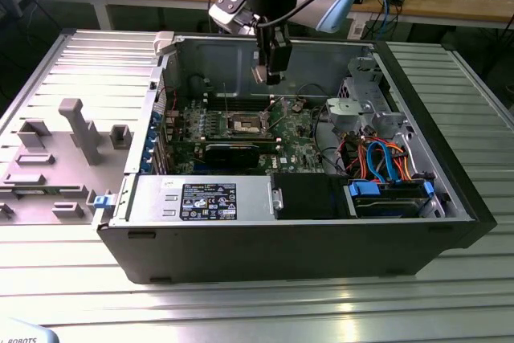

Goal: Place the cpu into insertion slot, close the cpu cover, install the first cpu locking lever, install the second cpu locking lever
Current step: 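Place the cpu into insertion slot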

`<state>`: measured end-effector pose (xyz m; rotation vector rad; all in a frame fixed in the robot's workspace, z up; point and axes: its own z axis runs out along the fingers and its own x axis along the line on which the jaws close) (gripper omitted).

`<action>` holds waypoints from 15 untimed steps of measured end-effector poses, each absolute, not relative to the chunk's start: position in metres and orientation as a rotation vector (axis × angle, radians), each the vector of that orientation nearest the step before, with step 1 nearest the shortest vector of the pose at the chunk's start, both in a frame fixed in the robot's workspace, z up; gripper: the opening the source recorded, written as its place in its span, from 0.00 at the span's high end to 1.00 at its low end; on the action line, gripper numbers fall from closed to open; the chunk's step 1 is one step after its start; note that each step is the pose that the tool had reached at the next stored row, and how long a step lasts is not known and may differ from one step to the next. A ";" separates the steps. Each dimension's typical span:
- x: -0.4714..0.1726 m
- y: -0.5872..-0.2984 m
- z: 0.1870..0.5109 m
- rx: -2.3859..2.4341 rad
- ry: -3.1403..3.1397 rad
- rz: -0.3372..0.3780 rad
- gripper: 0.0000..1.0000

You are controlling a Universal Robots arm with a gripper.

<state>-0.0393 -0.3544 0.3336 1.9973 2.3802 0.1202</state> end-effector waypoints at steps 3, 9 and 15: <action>-0.039 -0.354 0.332 2.029 2.352 0.119 0.46; -0.039 -0.354 0.328 2.104 2.284 0.115 0.46; -0.039 -0.354 0.323 2.172 2.217 0.113 0.46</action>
